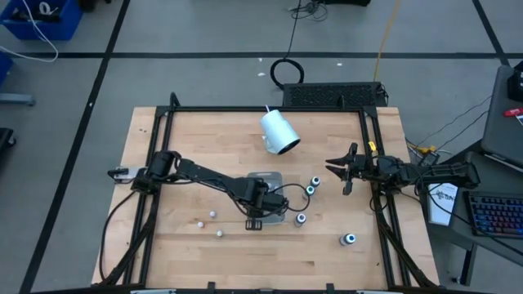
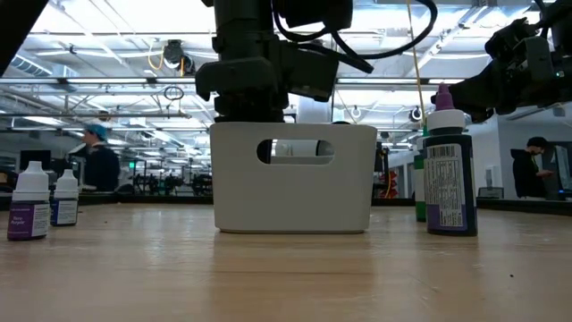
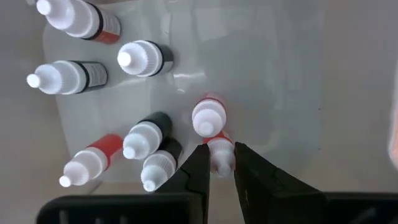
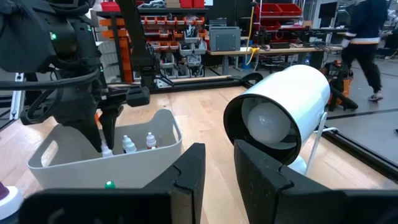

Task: Pick & Place food coloring
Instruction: Put the right small orange food coloring bottle into the gray bin, then put the small violet food coloring bottle into the gray bin

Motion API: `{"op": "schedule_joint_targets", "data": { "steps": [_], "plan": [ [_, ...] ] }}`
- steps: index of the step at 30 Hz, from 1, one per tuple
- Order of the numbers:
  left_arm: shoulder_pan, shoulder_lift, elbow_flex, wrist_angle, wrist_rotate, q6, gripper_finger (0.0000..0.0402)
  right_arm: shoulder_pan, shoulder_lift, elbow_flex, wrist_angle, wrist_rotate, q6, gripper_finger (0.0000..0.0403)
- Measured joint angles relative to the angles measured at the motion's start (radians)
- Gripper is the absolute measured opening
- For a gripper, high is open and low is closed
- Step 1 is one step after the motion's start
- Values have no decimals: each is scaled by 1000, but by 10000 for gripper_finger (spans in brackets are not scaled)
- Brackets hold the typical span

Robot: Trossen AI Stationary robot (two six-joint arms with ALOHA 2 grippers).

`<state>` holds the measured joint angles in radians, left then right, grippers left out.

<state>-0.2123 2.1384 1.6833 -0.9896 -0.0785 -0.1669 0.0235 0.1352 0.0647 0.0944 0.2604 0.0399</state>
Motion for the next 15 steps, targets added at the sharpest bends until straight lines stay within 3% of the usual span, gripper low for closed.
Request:
{"op": "schedule_joint_targets", "data": {
  "steps": [8, 15],
  "plan": [
    [-1, 2, -2, -3, 53, -11, 143, 0, 0, 0, 0, 0, 0, 77],
    [-1, 2, -2, -4, 55, -12, 163, 0, 0, 0, 0, 0, 0, 77]
  ]
}}
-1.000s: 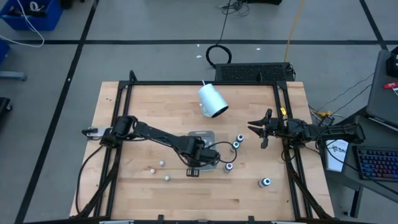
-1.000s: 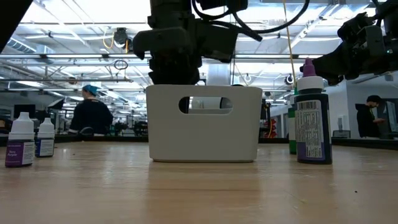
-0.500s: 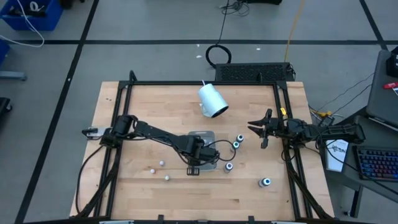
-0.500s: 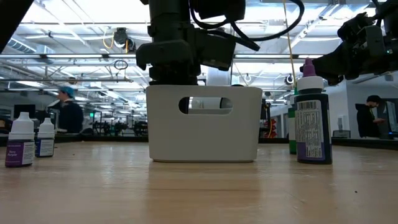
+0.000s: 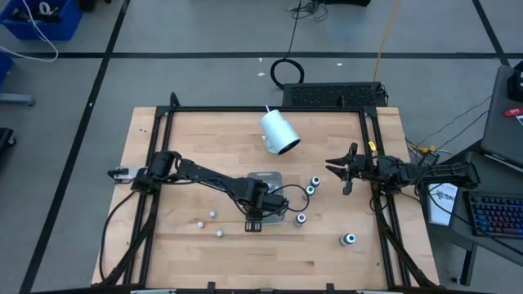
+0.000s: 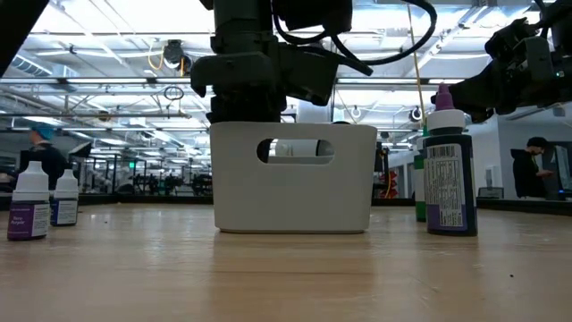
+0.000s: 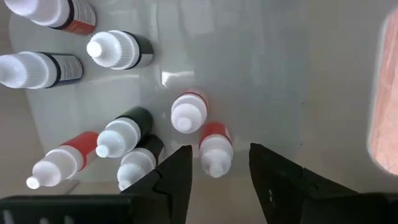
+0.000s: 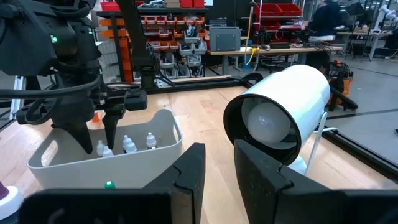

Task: Pick & Place food coloring
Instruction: Put the small violet food coloring bottle into the gray bin

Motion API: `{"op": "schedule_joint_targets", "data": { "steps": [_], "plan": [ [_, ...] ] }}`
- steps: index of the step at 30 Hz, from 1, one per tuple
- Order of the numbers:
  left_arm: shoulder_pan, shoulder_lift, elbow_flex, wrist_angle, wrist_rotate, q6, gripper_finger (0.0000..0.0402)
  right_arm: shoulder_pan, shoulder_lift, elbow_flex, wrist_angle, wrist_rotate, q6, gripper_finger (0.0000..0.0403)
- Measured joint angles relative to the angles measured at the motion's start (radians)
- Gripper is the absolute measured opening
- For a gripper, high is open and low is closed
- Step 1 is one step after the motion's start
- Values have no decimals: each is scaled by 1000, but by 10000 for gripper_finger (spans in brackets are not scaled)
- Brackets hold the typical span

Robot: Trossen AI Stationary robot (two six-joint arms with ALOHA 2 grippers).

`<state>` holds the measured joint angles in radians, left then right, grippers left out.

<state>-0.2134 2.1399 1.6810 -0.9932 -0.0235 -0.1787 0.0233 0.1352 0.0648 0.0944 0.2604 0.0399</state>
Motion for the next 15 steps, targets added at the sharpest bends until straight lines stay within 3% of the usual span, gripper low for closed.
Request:
{"op": "schedule_joint_targets", "data": {
  "steps": [11, 15],
  "plan": [
    [0, -76, 6, -4, -28, -8, 153, 0, 0, 0, 3, 0, 0, 77],
    [-3, -143, 6, -74, -30, -49, 160, 0, 0, 0, 3, 0, 0, 77]
  ]
}}
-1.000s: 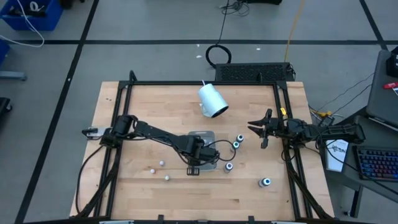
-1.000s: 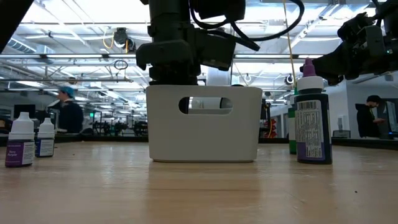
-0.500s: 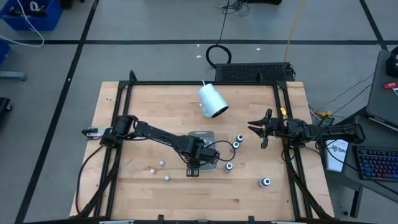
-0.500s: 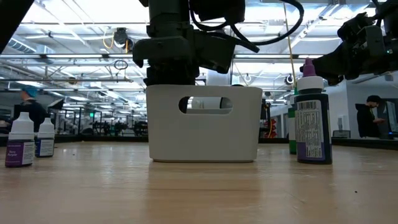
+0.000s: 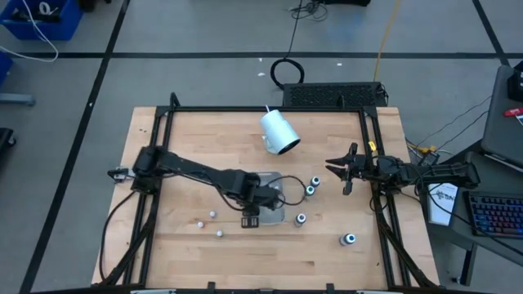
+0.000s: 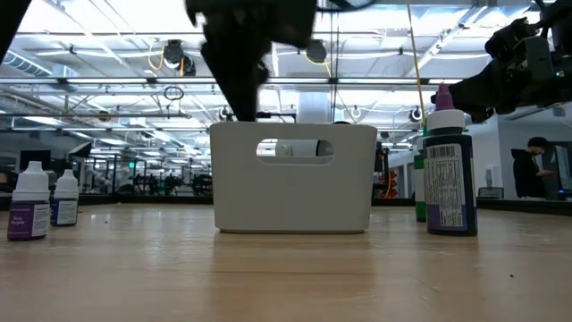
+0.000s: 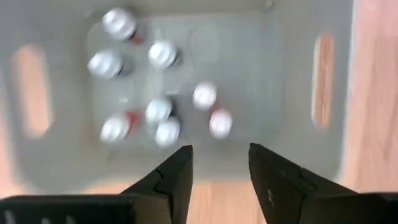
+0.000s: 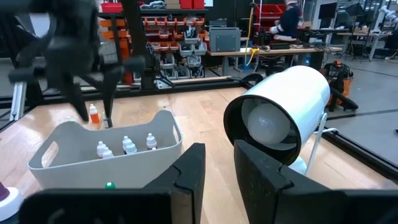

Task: Pick & Place food coloring
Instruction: Put the small violet food coloring bottle into the gray bin

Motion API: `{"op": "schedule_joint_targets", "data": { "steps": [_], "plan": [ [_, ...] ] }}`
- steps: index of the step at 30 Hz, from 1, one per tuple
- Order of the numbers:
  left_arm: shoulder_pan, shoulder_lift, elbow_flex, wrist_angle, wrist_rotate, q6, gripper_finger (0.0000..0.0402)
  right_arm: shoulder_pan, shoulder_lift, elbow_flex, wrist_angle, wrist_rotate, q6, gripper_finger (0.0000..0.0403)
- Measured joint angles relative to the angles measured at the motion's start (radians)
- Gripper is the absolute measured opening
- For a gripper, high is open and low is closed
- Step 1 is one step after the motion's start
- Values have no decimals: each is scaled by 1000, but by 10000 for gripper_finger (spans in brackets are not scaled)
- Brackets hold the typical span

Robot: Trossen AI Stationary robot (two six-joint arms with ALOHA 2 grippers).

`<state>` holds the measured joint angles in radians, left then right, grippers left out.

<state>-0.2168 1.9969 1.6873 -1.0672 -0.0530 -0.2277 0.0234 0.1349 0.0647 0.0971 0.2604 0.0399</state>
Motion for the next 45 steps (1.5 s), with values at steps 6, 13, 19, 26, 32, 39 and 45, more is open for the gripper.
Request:
{"op": "schedule_joint_targets", "data": {
  "steps": [6, 13, 19, 26, 32, 39, 45],
  "plan": [
    [-54, -98, -4, -228, -38, -202, 165, 0, 0, 0, 0, 0, 0, 77],
    [-180, -145, -122, -140, -82, -409, 159, 0, 0, 0, 0, 0, 0, 77],
    [-292, -145, -201, -69, -78, -442, 166, 0, 0, 0, 0, 0, 0, 77],
    [-379, -145, -257, -23, -78, -532, 164, 0, 0, 0, 0, 0, 0, 77],
    [-410, -145, -301, 41, -82, -576, 162, 0, 0, 0, 0, 0, 0, 77],
    [-411, -145, -360, 66, -86, -619, 167, 0, 0, 0, 0, 0, 0, 77],
    [-401, -145, -416, 138, -77, -616, 159, 0, 0, 0, 0, 0, 0, 77]
  ]
}}
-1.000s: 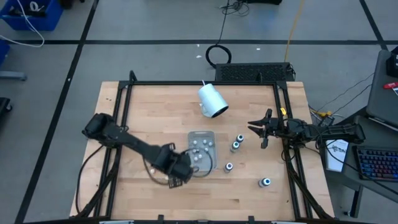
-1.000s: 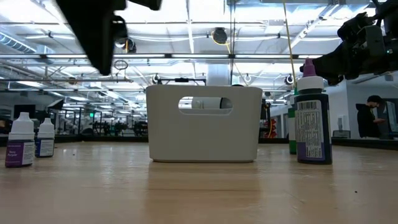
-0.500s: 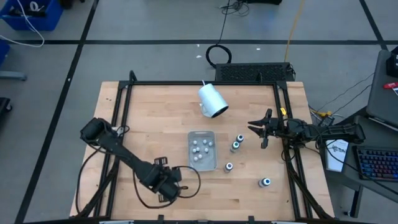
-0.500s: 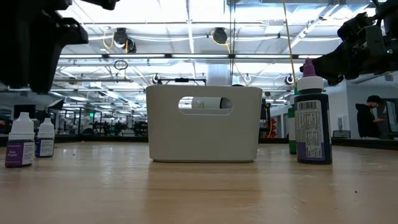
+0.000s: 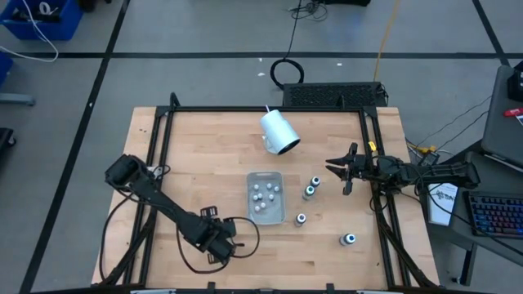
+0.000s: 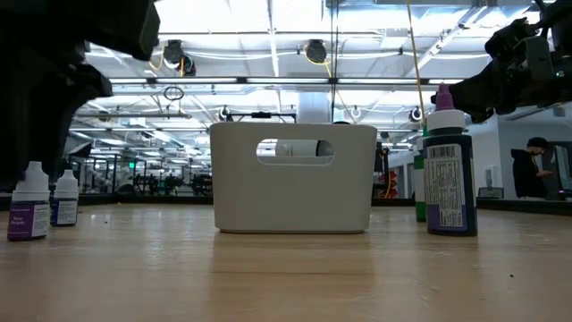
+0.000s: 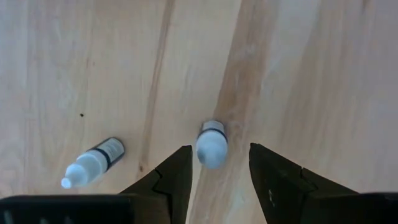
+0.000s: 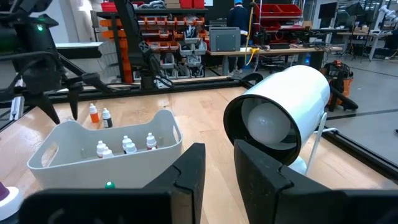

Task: Pick & Place food coloring
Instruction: Put the small violet food coloring bottle into the gray bin

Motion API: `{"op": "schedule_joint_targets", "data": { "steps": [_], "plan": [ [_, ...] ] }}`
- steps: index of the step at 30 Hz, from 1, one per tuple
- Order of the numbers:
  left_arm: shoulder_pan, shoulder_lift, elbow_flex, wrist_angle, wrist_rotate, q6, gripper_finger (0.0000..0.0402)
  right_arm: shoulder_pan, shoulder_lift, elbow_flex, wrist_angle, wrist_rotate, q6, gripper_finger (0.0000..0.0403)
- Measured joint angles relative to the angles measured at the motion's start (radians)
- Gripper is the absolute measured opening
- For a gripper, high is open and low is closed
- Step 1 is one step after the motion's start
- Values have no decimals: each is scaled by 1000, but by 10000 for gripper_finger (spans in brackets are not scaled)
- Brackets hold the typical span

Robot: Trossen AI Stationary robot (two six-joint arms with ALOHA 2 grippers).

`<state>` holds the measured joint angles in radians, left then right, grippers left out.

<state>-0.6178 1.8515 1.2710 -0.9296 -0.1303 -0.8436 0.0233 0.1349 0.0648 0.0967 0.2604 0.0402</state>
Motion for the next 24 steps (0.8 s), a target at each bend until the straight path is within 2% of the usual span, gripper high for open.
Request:
{"op": "schedule_joint_targets", "data": {
  "steps": [24],
  "plan": [
    [15, 0, -28, 21, 2, 0, 159, 0, 0, 0, 0, 0, 0, 77]
  ]
}}
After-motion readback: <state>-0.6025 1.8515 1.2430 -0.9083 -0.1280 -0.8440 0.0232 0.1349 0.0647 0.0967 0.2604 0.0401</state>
